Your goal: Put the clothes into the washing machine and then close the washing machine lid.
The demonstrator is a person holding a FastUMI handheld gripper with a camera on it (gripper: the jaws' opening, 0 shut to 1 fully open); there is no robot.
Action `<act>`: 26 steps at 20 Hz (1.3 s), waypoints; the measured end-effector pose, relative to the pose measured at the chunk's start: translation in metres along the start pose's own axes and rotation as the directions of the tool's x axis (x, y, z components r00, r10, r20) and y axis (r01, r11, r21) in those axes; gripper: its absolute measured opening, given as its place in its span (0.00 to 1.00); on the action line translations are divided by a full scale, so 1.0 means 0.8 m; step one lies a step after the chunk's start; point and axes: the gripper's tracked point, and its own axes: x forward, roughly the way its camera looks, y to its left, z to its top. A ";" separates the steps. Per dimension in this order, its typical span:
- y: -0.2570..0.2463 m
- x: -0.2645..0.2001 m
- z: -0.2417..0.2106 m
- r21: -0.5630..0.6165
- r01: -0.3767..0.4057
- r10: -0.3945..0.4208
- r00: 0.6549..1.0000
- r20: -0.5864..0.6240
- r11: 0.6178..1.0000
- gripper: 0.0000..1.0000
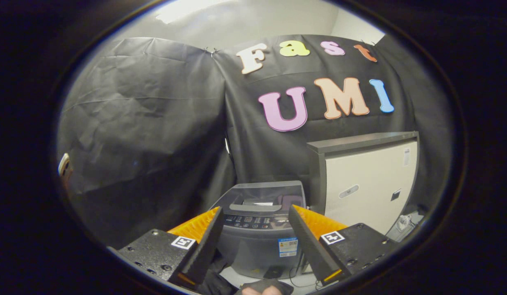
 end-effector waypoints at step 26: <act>-0.033 -0.078 -0.029 -0.026 0.099 -0.097 0.993 0.065 0.995 0.96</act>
